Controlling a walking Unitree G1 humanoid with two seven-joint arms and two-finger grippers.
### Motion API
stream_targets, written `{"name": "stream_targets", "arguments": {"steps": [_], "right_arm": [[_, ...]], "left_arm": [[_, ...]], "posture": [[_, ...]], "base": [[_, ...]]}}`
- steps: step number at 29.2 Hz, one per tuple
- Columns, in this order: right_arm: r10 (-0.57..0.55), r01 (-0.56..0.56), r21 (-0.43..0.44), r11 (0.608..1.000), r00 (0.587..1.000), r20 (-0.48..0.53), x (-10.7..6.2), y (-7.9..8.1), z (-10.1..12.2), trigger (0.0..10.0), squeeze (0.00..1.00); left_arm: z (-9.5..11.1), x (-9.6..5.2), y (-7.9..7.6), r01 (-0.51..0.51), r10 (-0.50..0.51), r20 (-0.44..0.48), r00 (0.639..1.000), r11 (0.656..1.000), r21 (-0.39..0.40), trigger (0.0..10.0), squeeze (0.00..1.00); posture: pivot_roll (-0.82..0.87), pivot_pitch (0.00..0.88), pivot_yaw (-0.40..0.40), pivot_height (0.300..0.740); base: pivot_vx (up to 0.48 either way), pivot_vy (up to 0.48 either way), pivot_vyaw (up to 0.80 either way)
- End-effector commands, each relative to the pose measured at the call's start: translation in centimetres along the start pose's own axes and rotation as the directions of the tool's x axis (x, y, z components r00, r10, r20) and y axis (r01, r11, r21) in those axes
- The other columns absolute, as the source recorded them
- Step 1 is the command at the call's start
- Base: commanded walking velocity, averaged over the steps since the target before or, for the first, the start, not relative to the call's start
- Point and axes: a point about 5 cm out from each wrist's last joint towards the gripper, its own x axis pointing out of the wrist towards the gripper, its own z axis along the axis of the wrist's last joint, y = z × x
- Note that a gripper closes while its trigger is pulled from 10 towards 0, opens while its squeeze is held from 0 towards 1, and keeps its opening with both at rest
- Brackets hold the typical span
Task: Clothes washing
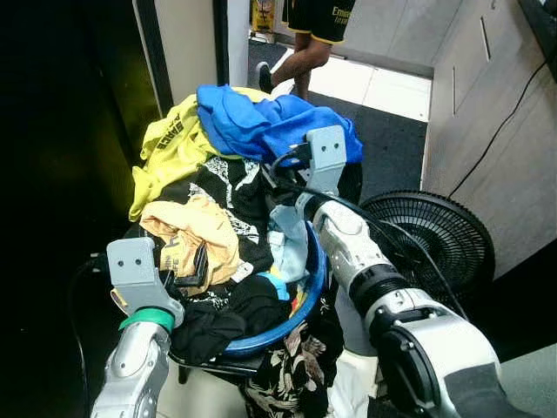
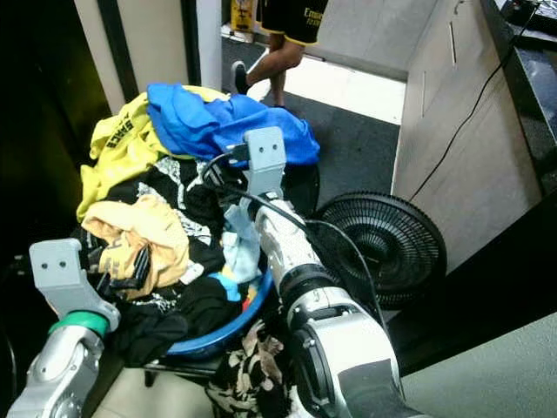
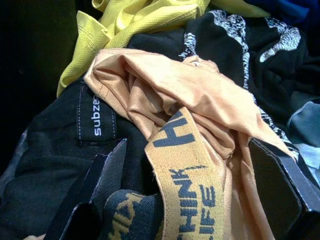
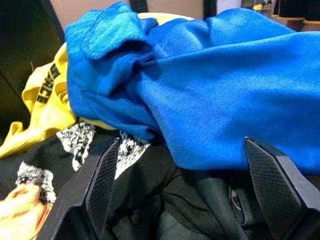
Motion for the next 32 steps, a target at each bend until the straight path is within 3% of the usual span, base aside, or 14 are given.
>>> {"name": "stream_targets", "arguments": {"steps": [1, 3, 5, 6, 8, 19, 21, 23, 24, 25, 26, 27, 30, 32], "right_arm": [[0.017, -0.015, -0.069, 0.997, 1.000, 0.020, 0.2, 0.7, 0.2, 10.0, 0.00], [0.035, -0.030, -0.140, 0.990, 0.999, 0.034, 0.1, 1.1, 0.2, 10.0, 0.00], [0.111, -0.091, -0.330, 0.939, 0.993, 0.043, -0.3, 2.2, -0.3, 10.0, 0.00], [0.111, -0.091, -0.330, 0.939, 0.993, 0.043, -0.3, 2.2, -0.3, 10.0, 0.00], [0.187, -0.156, -0.484, 0.861, 0.982, 0.017, -0.9, 3.1, -1.4, 10.0, 0.00], [0.254, -0.194, -0.693, 0.694, 0.967, -0.016, -1.5, 3.7, -2.4, 10.0, 0.00], [0.255, -0.204, -0.689, 0.696, 0.967, -0.029, -1.5, 3.7, -2.5, 10.0, 0.00], [0.215, -0.213, -0.481, 0.851, 0.975, -0.053, -1.4, 3.2, -2.8, 10.0, 0.00], [0.215, -0.213, -0.481, 0.851, 0.975, -0.053, -1.4, 3.2, -2.8, 10.0, 0.00], [0.180, -0.192, -0.310, 0.931, 0.981, -0.067, -1.2, 2.8, -2.9, 10.0, 0.00], [0.180, -0.192, -0.310, 0.931, 0.981, -0.067, -1.2, 2.8, -2.9, 10.0, 0.00], [0.164, -0.175, -0.191, 0.966, 0.984, -0.074, -1.2, 2.6, -3.0, 10.0, 0.00], [0.149, -0.165, -0.291, 0.942, 0.986, -0.076, -1.2, 2.4, -2.9, 10.0, 0.00], [0.184, -0.193, -0.513, 0.836, 0.980, -0.070, -1.4, 2.8, -3.0, 10.0, 0.00]], "left_arm": [[-1.0, -0.4, -0.3, 0.012, -0.011, -0.051, 0.999, 1.000, 0.004, 10.0, 0.00], [-1.0, -0.4, -0.3, 0.011, -0.010, -0.051, 0.999, 1.000, 0.004, 10.0, 0.00], [-1.1, -0.5, -0.2, 0.009, -0.008, -0.050, 0.999, 1.000, 0.009, 10.0, 0.00], [-1.1, -0.5, -0.2, 0.009, -0.008, -0.050, 0.999, 1.000, 0.009, 10.0, 0.00], [-1.1, -0.5, -0.2, 0.008, -0.007, -0.051, 0.999, 1.000, 0.015, 10.0, 0.00], [-1.3, -0.5, -0.2, 0.014, -0.013, -0.053, 0.999, 1.000, 0.023, 10.0, 0.00], [-1.3, -0.5, -0.2, 0.017, -0.015, -0.053, 0.998, 0.999, 0.027, 10.0, 0.00], [-1.3, -0.5, -0.2, 0.018, -0.016, -0.052, 0.999, 0.999, 0.030, 10.0, 0.00], [-1.3, -0.5, -0.2, 0.018, -0.016, -0.052, 0.999, 0.999, 0.030, 10.0, 0.00], [-1.3, -0.5, -0.2, 0.016, -0.015, -0.051, 0.999, 0.999, 0.031, 10.0, 0.00], [-1.3, -0.5, -0.2, 0.016, -0.015, -0.051, 0.999, 0.999, 0.031, 10.0, 0.00], [-1.3, -0.5, -0.2, 0.015, -0.013, -0.051, 0.999, 0.999, 0.030, 10.0, 0.00], [-1.3, -0.5, -0.1, 0.011, -0.010, -0.050, 0.999, 0.999, 0.030, 10.0, 0.00], [-1.3, -0.6, -0.1, 0.010, -0.008, -0.050, 0.999, 0.999, 0.030, 10.0, 0.00]], "posture": [[0.10, 0.301, -0.005, 0.740], [0.11, 0.300, -0.007, 0.740], [0.10, 0.303, -0.009, 0.740], [0.10, 0.303, -0.009, 0.740], [0.10, 0.304, -0.009, 0.740], [0.10, 0.303, -0.009, 0.740], [0.10, 0.301, -0.013, 0.740], [0.10, 0.301, -0.015, 0.740], [0.10, 0.301, -0.015, 0.740], [0.10, 0.301, -0.016, 0.740], [0.10, 0.301, -0.016, 0.740], [0.10, 0.301, -0.016, 0.740], [0.10, 0.299, -0.018, 0.740], [0.10, 0.299, -0.018, 0.740]], "base": [[0.000, 0.000, 0.00], [0.000, 0.000, 0.00], [0.000, 0.000, 0.00], [0.000, 0.000, 0.00], [0.000, 0.000, 0.00], [0.000, 0.000, 0.00], [0.000, 0.000, 0.00], [0.000, 0.000, 0.00], [0.000, 0.000, 0.00], [0.000, 0.000, 0.00], [0.000, 0.000, 0.00], [0.000, 0.000, 0.00], [0.000, 0.000, 0.00], [0.000, 0.000, 0.00]]}}
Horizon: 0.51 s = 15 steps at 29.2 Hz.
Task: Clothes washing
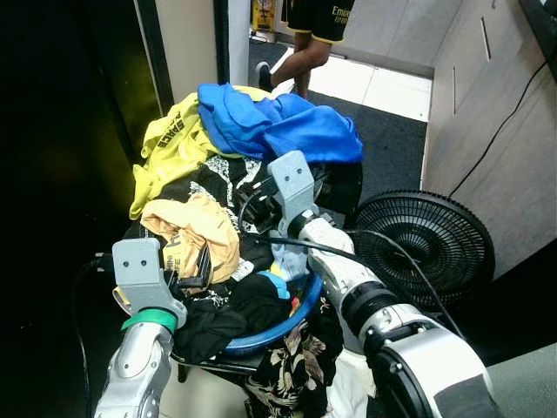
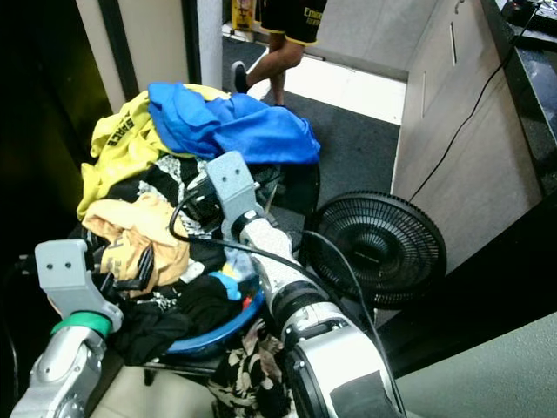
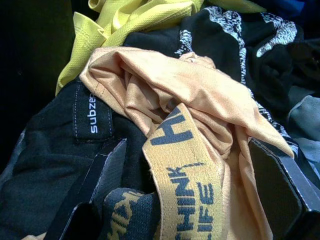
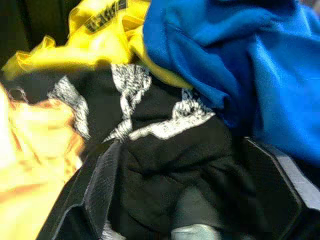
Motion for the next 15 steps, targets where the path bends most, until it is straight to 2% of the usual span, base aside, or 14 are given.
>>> {"name": "stream_targets", "arguments": {"steps": [1, 2, 3, 4, 5, 6, 7, 8, 9, 13, 15], "right_arm": [[0.027, -0.024, -0.225, 0.974, 1.000, 0.008, -0.3, 0.8, -0.4, 10.0, 0.00], [0.027, -0.024, -0.225, 0.974, 1.000, 0.008, -0.3, 0.8, -0.4, 10.0, 0.00], [0.024, -0.017, -0.299, 0.954, 1.000, 0.018, -0.4, 0.9, -0.4, 10.0, 0.00], [0.024, -0.017, -0.299, 0.954, 1.000, 0.018, -0.4, 0.9, -0.4, 10.0, 0.00], [0.004, 0.012, -0.417, 0.909, 0.999, 0.038, -0.5, 0.7, -0.4, 10.0, 0.00], [0.004, 0.012, -0.417, 0.909, 0.999, 0.038, -0.5, 0.7, -0.4, 10.0, 0.00], [-0.006, 0.055, -0.590, 0.805, 0.996, 0.085, -0.6, 0.5, -0.3, 10.0, 0.00], [-0.006, 0.055, -0.590, 0.805, 0.996, 0.085, -0.6, 0.5, -0.3, 10.0, 0.00], [-0.008, 0.116, -0.696, 0.708, 0.988, 0.157, -0.9, 0.2, -0.2, 10.0, 0.00], [-0.040, 0.141, -0.669, 0.730, 0.986, 0.165, -1.0, -0.3, 0.0, 10.0, 0.00], [-0.048, 0.153, -0.674, 0.722, 0.984, 0.173, -0.9, -0.4, 0.1, 10.0, 0.00]], "left_arm": [[-1.2, -0.5, -0.1, 0.004, -0.005, -0.054, 0.999, 1.000, -0.002, 10.0, 0.00], [-1.2, -0.5, -0.1, 0.004, -0.005, -0.054, 0.999, 1.000, -0.002, 10.0, 0.00], [-1.3, -0.5, -0.1, 0.004, -0.004, -0.054, 0.999, 1.000, -0.001, 10.0, 0.00], [-1.3, -0.5, -0.1, 0.004, -0.004, -0.054, 0.999, 1.000, -0.001, 10.0, 0.00], [-1.3, -0.5, -0.2, 0.004, -0.003, -0.053, 0.999, 1.000, 0.001, 10.0, 0.00], [-1.3, -0.5, -0.2, 0.004, -0.003, -0.053, 0.999, 1.000, 0.001, 10.0, 0.00], [-1.3, -0.5, -0.2, 0.001, -0.001, -0.052, 0.999, 1.000, 0.003, 10.0, 0.00], [-1.3, -0.5, -0.2, 0.001, -0.001, -0.052, 0.999, 1.000, 0.003, 10.0, 0.00], [-1.3, -0.5, -0.2, -0.002, 0.002, -0.050, 0.999, 1.000, 0.006, 10.0, 0.00], [-1.3, -0.6, -0.2, -0.003, 0.004, -0.049, 0.999, 1.000, 0.006, 10.0, 0.00], [-1.3, -0.6, -0.2, -0.004, 0.004, -0.049, 0.999, 1.000, 0.006, 10.0, 0.00]], "posture": [[0.10, 0.298, -0.024, 0.740], [0.10, 0.298, -0.024, 0.740], [0.10, 0.298, -0.024, 0.740], [0.10, 0.298, -0.024, 0.740], [0.10, 0.297, -0.028, 0.740], [0.10, 0.297, -0.028, 0.740], [0.10, 0.297, -0.028, 0.740], [0.10, 0.297, -0.028, 0.740], [0.09, 0.298, -0.036, 0.740], [0.09, 0.297, -0.035, 0.740], [0.10, 0.297, -0.035, 0.740]], "base": [[0.000, 0.000, 0.00], [0.000, 0.000, 0.00], [0.000, 0.000, 0.00], [0.000, 0.000, 0.00], [0.000, 0.000, 0.00], [0.000, 0.000, 0.00], [0.000, 0.000, 0.00], [0.000, 0.000, 0.00], [0.000, 0.000, 0.00], [0.000, 0.000, 0.00], [0.000, 0.000, 0.00]]}}
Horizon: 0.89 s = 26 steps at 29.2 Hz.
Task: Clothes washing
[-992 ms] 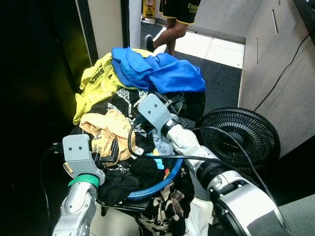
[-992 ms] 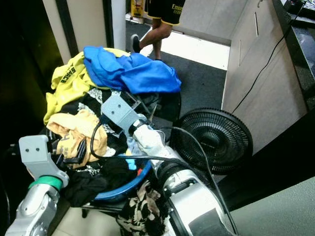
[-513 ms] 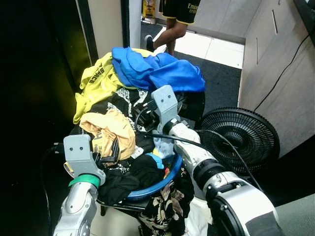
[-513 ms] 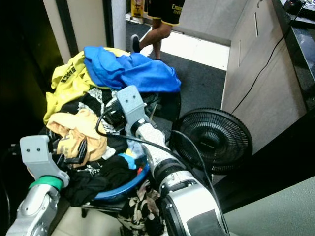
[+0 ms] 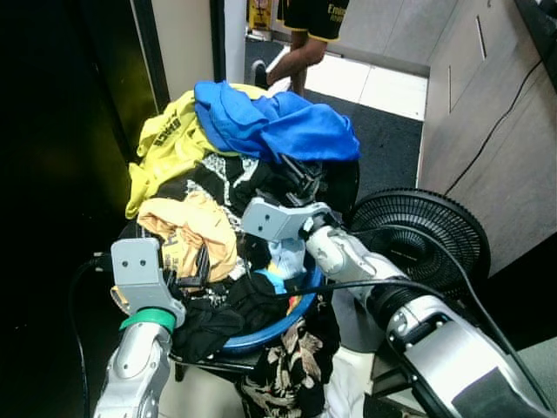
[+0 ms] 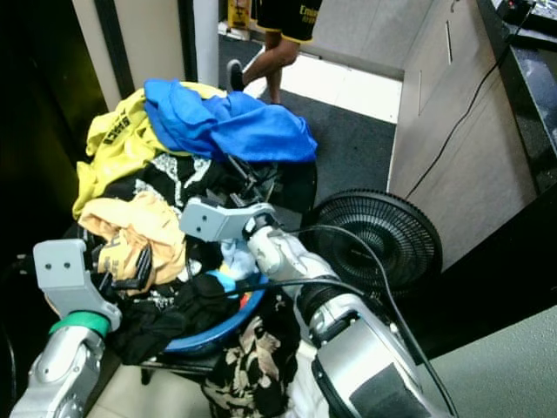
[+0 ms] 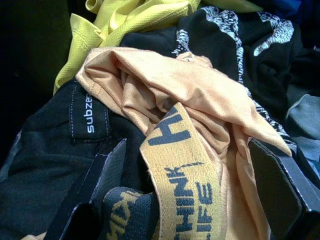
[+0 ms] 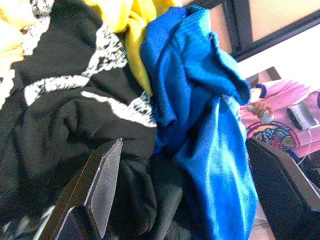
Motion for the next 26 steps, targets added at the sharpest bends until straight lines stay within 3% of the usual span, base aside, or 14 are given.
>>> {"name": "stream_targets", "arguments": {"steps": [1, 6, 7, 9, 12, 18, 26], "right_arm": [[-0.002, 0.002, -0.010, 1.000, 1.000, 0.003, -0.2, 0.3, 0.0, 10.0, 0.00], [-0.001, 0.001, 0.023, 1.000, 1.000, -0.017, -0.2, 0.4, -0.2, 10.0, 0.00], [-0.006, 0.010, 0.080, 0.997, 0.999, -0.054, -0.1, 0.2, -0.4, 10.0, 0.00], [-0.006, 0.010, 0.080, 0.997, 0.999, -0.054, -0.1, 0.2, -0.4, 10.0, 0.00], [-0.021, 0.036, 0.153, 0.988, 0.995, -0.099, 0.5, -0.1, -0.2, 10.0, 0.00], [-0.032, 0.048, 0.157, 0.986, 0.994, -0.103, 1.4, -0.2, 0.8, 10.0, 0.00], [-0.110, 0.130, 0.236, 0.963, 0.989, -0.095, 3.6, -2.6, 2.8, 10.0, 0.00]], "left_arm": [[-1.4, -0.6, -0.2, 0.003, -0.003, -0.062, 0.998, 1.000, -0.002, 10.0, 0.00], [-1.4, -0.6, -0.2, 0.003, -0.004, -0.062, 0.998, 1.000, -0.002, 10.0, 0.00], [-1.3, -0.5, -0.3, 0.005, -0.006, -0.061, 0.998, 1.000, -0.001, 10.0, 0.00], [-1.3, -0.5, -0.3, 0.005, -0.006, -0.061, 0.998, 1.000, -0.001, 10.0, 0.00], [-1.3, -0.6, -0.3, 0.012, -0.012, -0.063, 0.998, 1.000, 0.001, 10.0, 0.00], [-1.3, -1.1, -0.5, 0.019, -0.019, -0.074, 0.997, 1.000, 0.004, 10.0, 0.00], [-1.5, -1.9, -0.5, 0.014, -0.015, -0.094, 0.995, 1.000, -0.006, 10.0, 0.00]], "posture": [[0.10, 0.297, -0.035, 0.740], [0.10, 0.298, -0.034, 0.740], [0.10, 0.303, -0.031, 0.740], [0.10, 0.303, -0.031, 0.740], [0.10, 0.324, -0.026, 0.740], [0.10, 0.362, -0.024, 0.740], [0.11, 0.380, -0.020, 0.740]], "base": [[0.000, 0.000, 0.00], [0.000, 0.000, 0.00], [0.000, 0.000, 0.00], [0.000, 0.000, 0.00], [0.000, 0.000, 0.00], [0.000, 0.000, 0.00], [0.000, 0.000, 0.00]]}}
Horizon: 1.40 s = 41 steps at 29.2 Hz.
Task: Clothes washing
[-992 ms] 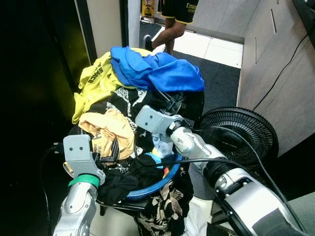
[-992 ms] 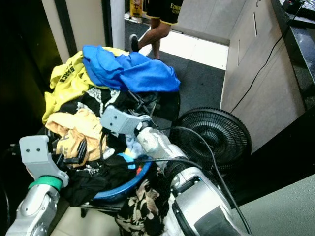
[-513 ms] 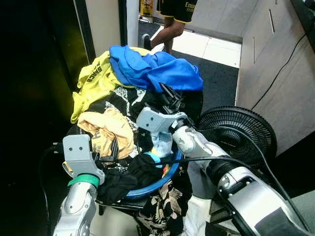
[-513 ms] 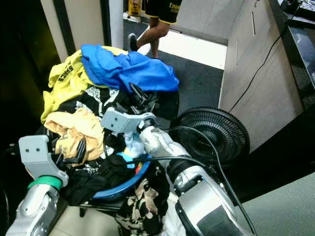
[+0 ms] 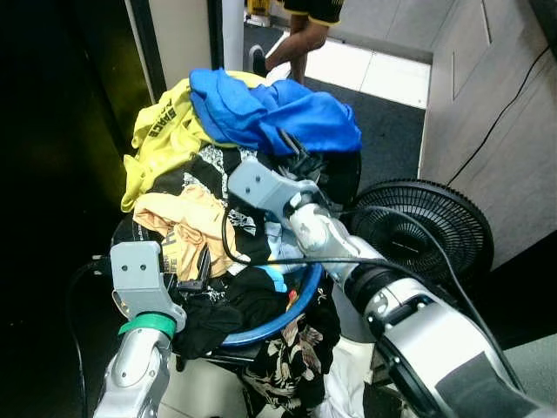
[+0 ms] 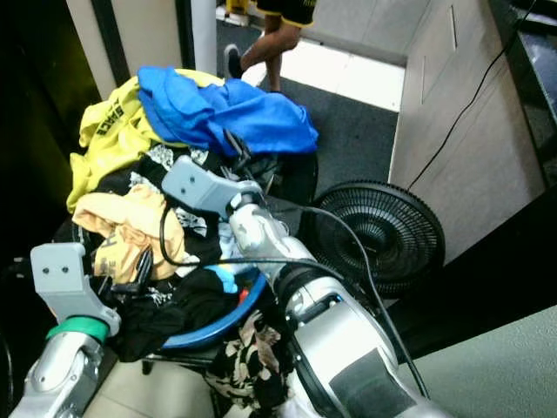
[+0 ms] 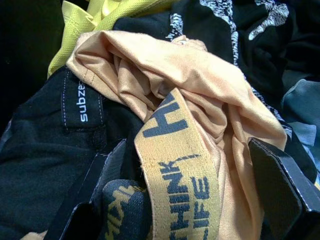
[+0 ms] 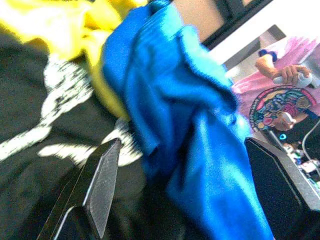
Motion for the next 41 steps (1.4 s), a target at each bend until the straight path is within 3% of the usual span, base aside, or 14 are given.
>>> {"name": "stream_targets", "arguments": {"steps": [1, 9, 19, 20, 21, 22, 24, 26, 28, 36, 37, 39, 40, 41], "right_arm": [[0.000, 0.001, 0.027, 1.000, 1.000, -0.015, 0.1, 0.1, 0.1, 10.0, 0.00], [-0.123, 0.117, 0.159, 0.980, 0.992, 0.031, 2.4, -3.1, 3.0, 10.0, 0.00], [-0.098, 0.090, 0.151, 0.984, 0.994, 0.051, 2.3, -2.8, 3.2, 10.0, 0.00], [-0.050, 0.047, 0.217, 0.975, 0.999, 0.009, 2.0, -2.3, 2.3, 10.0, 0.00], [0.026, -0.013, 0.400, 0.917, 0.999, -0.026, 1.7, -1.9, 1.5, 10.0, 0.00], [0.026, -0.013, 0.400, 0.917, 0.999, -0.026, 1.7, -1.9, 1.5, 10.0, 0.00], [0.116, -0.124, 0.662, 0.739, 0.992, 0.057, 1.1, -1.7, 1.0, 10.0, 0.00], [0.116, -0.124, 0.662, 0.739, 0.992, 0.057, 1.1, -1.7, 1.0, 10.0, 0.00], [0.133, -0.178, 0.756, 0.630, 0.984, 0.121, 0.3, -1.9, 0.1, 10.0, 0.00], [0.179, -0.206, 0.750, 0.628, 0.977, 0.119, -1.6, -1.2, -1.9, 10.0, 0.00], [0.183, -0.168, 0.742, 0.649, 0.981, 0.063, -3.1, -0.9, -3.7, 10.0, 0.00], [0.183, -0.168, 0.742, 0.649, 0.981, 0.063, -3.1, -0.9, -3.7, 10.0, 0.00], [0.120, -0.105, 0.773, 0.626, 0.992, 0.038, -5.2, -1.9, -5.1, 10.0, 0.00], [0.120, -0.105, 0.773, 0.626, 0.992, 0.038, -5.2, -1.9, -5.1, 10.0, 0.00]], "left_arm": [[-1.9, -0.8, -0.2, 0.000, -0.002, -0.098, 0.995, 1.000, -0.013, 10.0, 0.00], [-1.9, -0.7, -0.5, 0.010, -0.012, -0.100, 0.995, 1.000, -0.019, 10.0, 0.00], [-2.0, -0.7, -0.8, 0.027, -0.028, -0.106, 0.994, 1.000, -0.011, 10.0, 0.00], [-1.9, -0.6, -0.6, 0.022, -0.022, -0.100, 0.995, 1.000, -0.003, 10.0, 0.00], [-1.8, -0.4, -0.2, 0.003, -0.004, -0.088, 0.996, 1.000, 0.000, 10.0, 0.00], [-1.8, -0.4, -0.2, 0.003, -0.004, -0.088, 0.996, 1.000, 0.000, 10.0, 0.00], [-1.1, 0.5, 1.0, -0.039, 0.039, -0.044, 0.998, 0.999, -0.005, 10.0, 0.00], [-1.1, 0.5, 1.0, -0.039, 0.039, -0.044, 0.998, 0.999, -0.005, 10.0, 0.00], [-0.3, 1.3, 1.9, -0.058, 0.058, -0.001, 0.998, 0.998, -0.007, 10.0, 0.00], [0.2, 1.8, 2.5, -0.068, 0.068, 0.032, 0.997, 0.998, 0.004, 10.0, 0.00], [0.2, 1.9, 2.9, -0.071, 0.070, 0.038, 0.997, 0.997, 0.026, 10.0, 0.00], [0.2, 1.9, 2.9, -0.071, 0.070, 0.038, 0.997, 0.997, 0.026, 10.0, 0.00], [-0.3, 1.6, 3.6, -0.082, 0.080, 0.023, 0.997, 0.994, 0.070, 10.0, 0.00], [-0.3, 1.6, 3.6, -0.082, 0.080, 0.023, 0.997, 0.994, 0.070, 10.0, 0.00]], "posture": [[0.11, 0.380, -0.020, 0.740], [0.11, 0.372, -0.015, 0.740], [0.11, 0.349, -0.017, 0.740], [0.10, 0.332, -0.023, 0.740], [0.10, 0.298, -0.032, 0.740], [0.10, 0.298, -0.032, 0.740], [0.09, 0.252, -0.040, 0.740], [0.09, 0.252, -0.040, 0.740], [0.08, 0.187, -0.051, 0.740], [0.08, 0.126, -0.062, 0.740], [0.08, 0.085, -0.061, 0.740], [0.08, 0.085, -0.061, 0.740], [0.06, 0.040, -0.054, 0.740], [0.06, 0.040, -0.054, 0.740]], "base": [[0.000, 0.000, 0.00], [0.000, 0.000, 0.00], [0.000, 0.000, 0.00], [0.000, 0.000, 0.00], [0.000, 0.000, 0.00], [0.000, 0.000, 0.00], [0.000, 0.000, 0.00], [0.000, 0.000, 0.00], [0.000, 0.000, 0.00], [0.000, 0.000, 0.00], [0.000, 0.000, 0.00], [0.000, 0.000, 0.00], [0.000, 0.000, 0.00], [0.000, 0.000, 0.00]]}}
